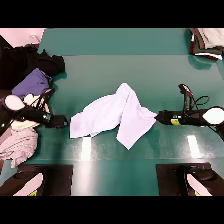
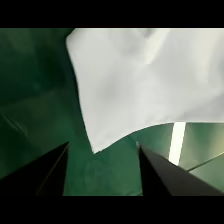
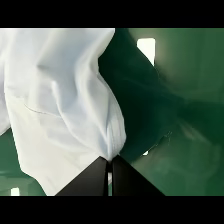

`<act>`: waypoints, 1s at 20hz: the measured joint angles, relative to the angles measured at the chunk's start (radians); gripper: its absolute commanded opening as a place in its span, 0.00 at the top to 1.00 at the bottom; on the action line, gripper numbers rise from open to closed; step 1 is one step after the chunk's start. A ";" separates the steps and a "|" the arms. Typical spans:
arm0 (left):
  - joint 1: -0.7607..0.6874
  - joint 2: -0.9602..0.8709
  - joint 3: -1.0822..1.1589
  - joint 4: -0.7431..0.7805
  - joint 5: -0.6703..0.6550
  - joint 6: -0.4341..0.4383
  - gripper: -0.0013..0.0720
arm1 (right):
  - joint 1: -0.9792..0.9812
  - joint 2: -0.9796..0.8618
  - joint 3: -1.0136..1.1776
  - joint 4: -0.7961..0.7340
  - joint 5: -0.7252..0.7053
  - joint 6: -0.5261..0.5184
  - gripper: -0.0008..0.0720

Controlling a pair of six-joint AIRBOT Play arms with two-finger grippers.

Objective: Fold the shirts.

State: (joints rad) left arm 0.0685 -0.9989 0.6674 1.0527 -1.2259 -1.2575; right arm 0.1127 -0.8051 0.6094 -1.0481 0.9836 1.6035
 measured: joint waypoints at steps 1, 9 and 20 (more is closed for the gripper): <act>0.041 0.005 -0.050 -0.031 0.005 0.019 0.29 | -0.002 0.001 0.000 -0.001 0.001 0.000 0.97; 0.146 0.010 -0.219 -0.181 0.081 0.124 0.31 | -0.004 0.003 0.000 -0.002 0.004 0.000 0.97; 0.010 0.005 -0.249 -0.188 0.192 0.082 0.95 | -0.004 0.003 0.000 -0.002 0.005 0.000 0.97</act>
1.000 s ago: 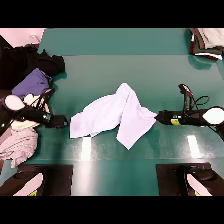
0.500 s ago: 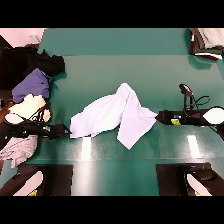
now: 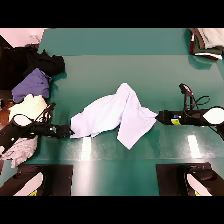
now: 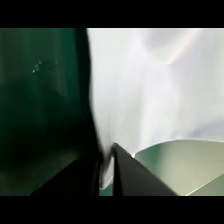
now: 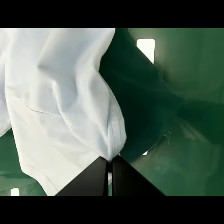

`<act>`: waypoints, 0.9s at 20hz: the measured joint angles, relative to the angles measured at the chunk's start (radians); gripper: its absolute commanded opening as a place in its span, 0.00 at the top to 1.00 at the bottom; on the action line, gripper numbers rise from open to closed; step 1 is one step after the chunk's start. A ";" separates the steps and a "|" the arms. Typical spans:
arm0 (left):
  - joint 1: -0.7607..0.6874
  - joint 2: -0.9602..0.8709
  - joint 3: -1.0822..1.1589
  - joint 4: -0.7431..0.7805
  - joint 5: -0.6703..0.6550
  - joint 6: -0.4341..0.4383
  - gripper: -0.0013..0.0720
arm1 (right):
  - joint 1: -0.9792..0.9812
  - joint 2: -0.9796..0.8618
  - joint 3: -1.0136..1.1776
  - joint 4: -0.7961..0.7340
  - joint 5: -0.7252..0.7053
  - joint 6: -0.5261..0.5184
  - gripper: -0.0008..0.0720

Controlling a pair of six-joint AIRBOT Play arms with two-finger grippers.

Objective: Fold the shirts.

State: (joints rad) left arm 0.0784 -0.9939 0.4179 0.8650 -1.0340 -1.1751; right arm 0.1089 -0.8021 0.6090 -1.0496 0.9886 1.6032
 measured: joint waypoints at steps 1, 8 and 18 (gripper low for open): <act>-0.006 0.000 0.000 -0.002 0.002 -0.006 0.95 | 0.000 0.000 0.000 0.000 0.001 0.000 0.97; -0.018 0.005 0.262 0.011 -0.081 -0.028 0.95 | 0.000 0.000 0.135 -0.014 0.006 -0.017 0.97; -0.020 0.017 1.427 0.084 -0.239 -0.060 0.95 | 0.000 0.000 0.948 -0.274 0.095 -0.026 0.97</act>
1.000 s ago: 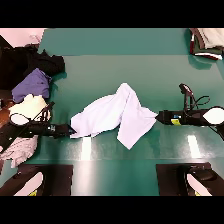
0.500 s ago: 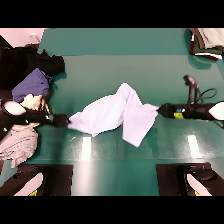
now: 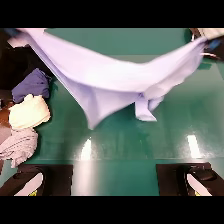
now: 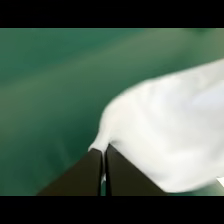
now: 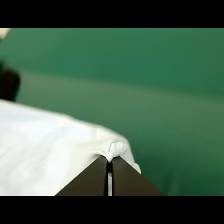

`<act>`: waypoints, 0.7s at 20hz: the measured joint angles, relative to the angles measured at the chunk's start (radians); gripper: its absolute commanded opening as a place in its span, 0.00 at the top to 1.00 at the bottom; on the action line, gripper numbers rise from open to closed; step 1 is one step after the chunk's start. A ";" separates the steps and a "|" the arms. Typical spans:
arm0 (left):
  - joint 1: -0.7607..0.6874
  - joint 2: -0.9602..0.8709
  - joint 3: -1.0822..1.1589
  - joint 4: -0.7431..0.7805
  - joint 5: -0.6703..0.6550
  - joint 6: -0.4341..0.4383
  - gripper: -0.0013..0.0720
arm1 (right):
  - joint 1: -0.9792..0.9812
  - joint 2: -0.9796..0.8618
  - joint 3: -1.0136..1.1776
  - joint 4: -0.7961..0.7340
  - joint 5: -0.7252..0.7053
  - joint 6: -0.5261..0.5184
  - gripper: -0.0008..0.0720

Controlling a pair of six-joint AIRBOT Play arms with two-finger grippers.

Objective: Fold the shirts.

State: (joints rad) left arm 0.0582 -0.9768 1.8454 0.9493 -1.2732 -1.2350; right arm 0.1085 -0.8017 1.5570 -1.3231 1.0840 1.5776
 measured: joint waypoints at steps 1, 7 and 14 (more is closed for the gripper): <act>0.000 0.001 0.095 0.027 0.000 -0.016 0.95 | 0.000 0.000 0.085 -0.027 0.018 0.000 0.97; 0.000 0.068 0.326 0.091 0.027 -0.087 0.96 | 0.000 -0.001 0.452 -0.142 0.163 0.003 0.97; 0.000 0.143 0.309 0.090 0.068 -0.118 0.96 | 0.000 -0.006 0.541 -0.289 0.261 0.019 0.97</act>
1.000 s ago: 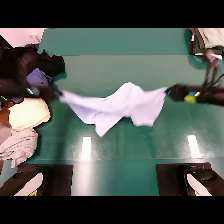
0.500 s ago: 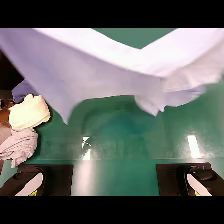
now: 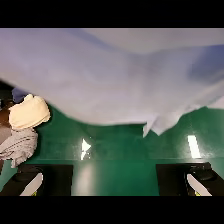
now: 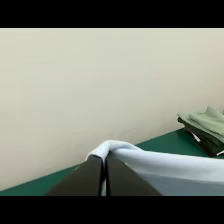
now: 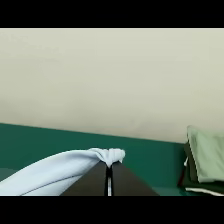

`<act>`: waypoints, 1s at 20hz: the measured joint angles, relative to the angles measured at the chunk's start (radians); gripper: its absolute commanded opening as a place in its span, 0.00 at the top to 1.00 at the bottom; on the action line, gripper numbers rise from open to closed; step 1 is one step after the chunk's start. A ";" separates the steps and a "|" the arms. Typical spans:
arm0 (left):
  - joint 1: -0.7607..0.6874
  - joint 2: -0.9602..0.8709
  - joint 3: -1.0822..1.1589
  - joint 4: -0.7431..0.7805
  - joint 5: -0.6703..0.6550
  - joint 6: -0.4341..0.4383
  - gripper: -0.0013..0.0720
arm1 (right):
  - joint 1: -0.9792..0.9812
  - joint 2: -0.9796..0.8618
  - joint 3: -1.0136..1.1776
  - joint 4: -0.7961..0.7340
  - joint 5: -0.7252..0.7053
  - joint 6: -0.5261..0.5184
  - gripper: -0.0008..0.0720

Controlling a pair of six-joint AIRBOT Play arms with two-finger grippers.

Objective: Fold the shirts.

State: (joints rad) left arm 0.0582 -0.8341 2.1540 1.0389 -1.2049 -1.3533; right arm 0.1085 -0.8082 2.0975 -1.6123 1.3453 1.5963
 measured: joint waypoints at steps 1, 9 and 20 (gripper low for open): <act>0.000 -0.003 -0.048 0.005 -0.004 -0.004 0.96 | 0.000 -0.014 -0.026 -0.016 0.018 0.005 0.97; 0.000 -0.270 -0.507 0.023 -0.105 -0.026 0.95 | -0.041 -0.422 -0.109 -0.079 0.362 -0.001 0.97; 0.000 -0.682 -0.592 0.006 0.312 0.002 0.95 | -0.168 -0.887 -0.118 0.129 -0.027 -0.018 0.97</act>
State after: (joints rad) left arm 0.0578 -1.5166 1.5620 1.0454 -0.8925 -1.3518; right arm -0.0597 -1.6947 1.9793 -1.4830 1.3182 1.5784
